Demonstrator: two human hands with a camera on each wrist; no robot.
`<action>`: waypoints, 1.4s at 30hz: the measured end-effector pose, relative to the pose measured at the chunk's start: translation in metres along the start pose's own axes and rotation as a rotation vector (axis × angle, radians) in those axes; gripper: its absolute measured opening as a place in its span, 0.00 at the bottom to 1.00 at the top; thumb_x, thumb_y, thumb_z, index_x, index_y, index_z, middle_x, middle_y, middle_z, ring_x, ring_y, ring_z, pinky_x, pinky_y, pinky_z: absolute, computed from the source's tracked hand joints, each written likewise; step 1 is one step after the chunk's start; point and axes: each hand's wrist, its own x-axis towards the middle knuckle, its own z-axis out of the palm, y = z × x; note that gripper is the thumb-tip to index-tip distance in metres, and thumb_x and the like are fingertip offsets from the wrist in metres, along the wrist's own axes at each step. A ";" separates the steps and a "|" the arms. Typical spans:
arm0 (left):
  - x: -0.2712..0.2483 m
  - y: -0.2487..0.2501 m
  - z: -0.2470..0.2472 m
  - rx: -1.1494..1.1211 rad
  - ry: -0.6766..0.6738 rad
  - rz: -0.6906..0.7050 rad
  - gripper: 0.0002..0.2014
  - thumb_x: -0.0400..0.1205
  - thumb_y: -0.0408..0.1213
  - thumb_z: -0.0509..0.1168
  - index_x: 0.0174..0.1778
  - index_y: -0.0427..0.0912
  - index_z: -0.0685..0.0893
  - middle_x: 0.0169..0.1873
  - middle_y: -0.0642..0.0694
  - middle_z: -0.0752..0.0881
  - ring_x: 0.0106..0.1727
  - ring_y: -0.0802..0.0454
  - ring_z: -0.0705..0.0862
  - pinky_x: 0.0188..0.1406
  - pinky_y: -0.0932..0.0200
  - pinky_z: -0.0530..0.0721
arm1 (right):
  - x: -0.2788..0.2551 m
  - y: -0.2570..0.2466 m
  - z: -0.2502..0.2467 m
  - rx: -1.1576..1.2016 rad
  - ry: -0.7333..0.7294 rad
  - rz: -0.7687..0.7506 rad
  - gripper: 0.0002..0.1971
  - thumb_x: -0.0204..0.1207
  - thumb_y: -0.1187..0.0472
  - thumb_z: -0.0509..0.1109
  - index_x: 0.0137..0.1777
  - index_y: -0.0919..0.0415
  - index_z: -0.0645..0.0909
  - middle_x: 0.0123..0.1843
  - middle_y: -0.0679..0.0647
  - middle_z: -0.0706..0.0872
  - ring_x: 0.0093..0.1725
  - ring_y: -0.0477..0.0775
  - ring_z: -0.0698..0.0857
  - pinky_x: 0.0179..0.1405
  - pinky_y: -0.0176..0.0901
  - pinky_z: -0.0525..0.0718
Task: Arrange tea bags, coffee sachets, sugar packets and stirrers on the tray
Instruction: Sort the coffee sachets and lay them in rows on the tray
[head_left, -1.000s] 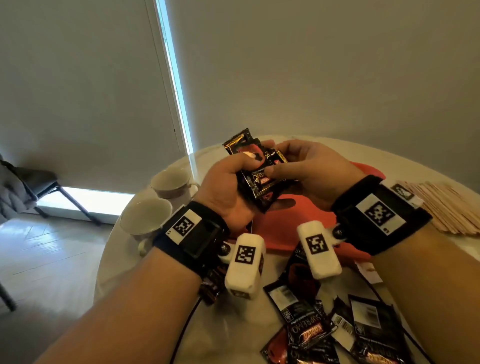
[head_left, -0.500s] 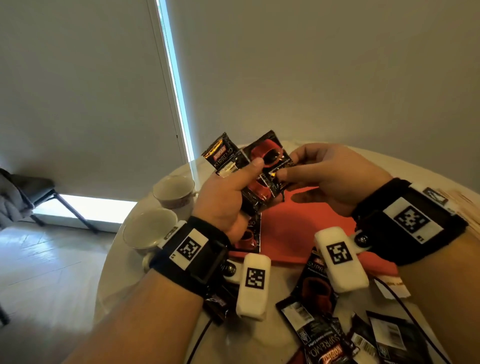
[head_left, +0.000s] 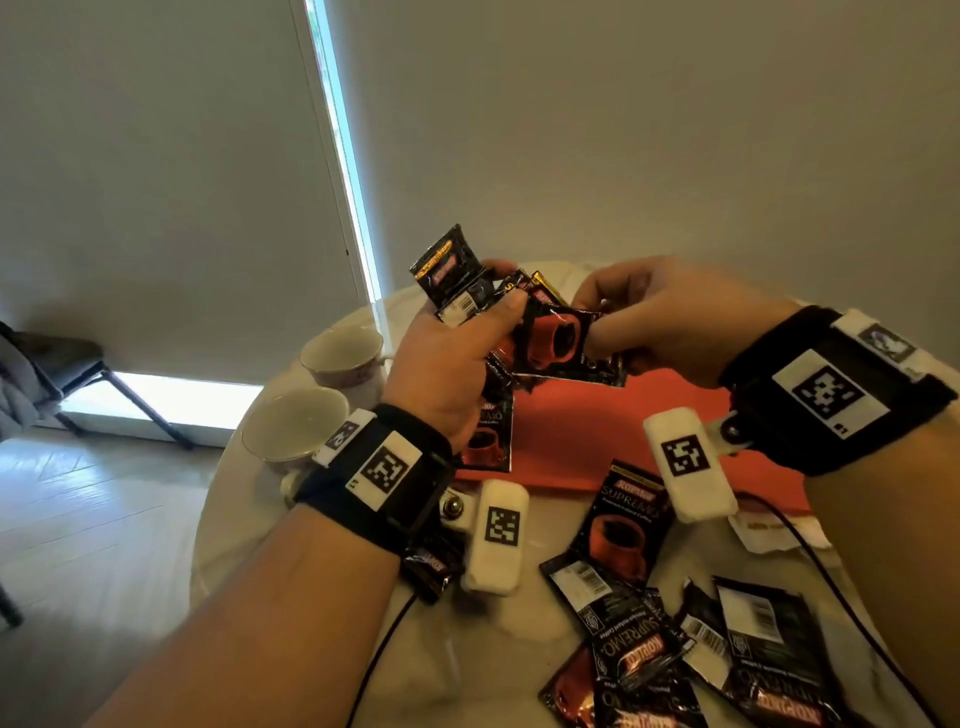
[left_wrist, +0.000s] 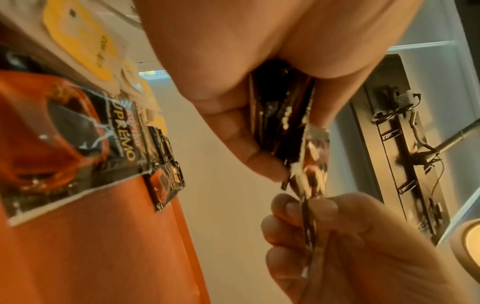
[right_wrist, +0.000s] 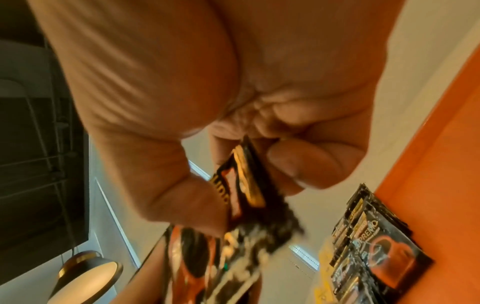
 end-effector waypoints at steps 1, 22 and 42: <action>-0.001 0.001 0.000 0.003 -0.029 0.005 0.17 0.77 0.37 0.75 0.63 0.42 0.87 0.57 0.34 0.92 0.58 0.34 0.93 0.59 0.31 0.90 | 0.000 0.000 -0.001 -0.016 0.001 0.005 0.06 0.61 0.67 0.77 0.36 0.56 0.87 0.32 0.61 0.84 0.31 0.58 0.75 0.29 0.43 0.69; -0.007 -0.003 0.000 -0.127 -0.131 -0.066 0.33 0.72 0.19 0.71 0.76 0.29 0.77 0.53 0.30 0.90 0.47 0.35 0.94 0.37 0.46 0.92 | 0.003 -0.005 0.001 0.666 0.188 -0.046 0.15 0.64 0.53 0.80 0.47 0.61 0.86 0.41 0.57 0.89 0.42 0.57 0.86 0.39 0.44 0.89; 0.009 -0.001 -0.010 -0.105 0.222 -0.010 0.22 0.78 0.26 0.75 0.68 0.29 0.83 0.54 0.29 0.93 0.52 0.30 0.93 0.52 0.31 0.92 | 0.043 0.051 0.005 0.595 0.357 0.395 0.07 0.82 0.75 0.68 0.47 0.65 0.83 0.42 0.60 0.89 0.35 0.52 0.89 0.29 0.41 0.89</action>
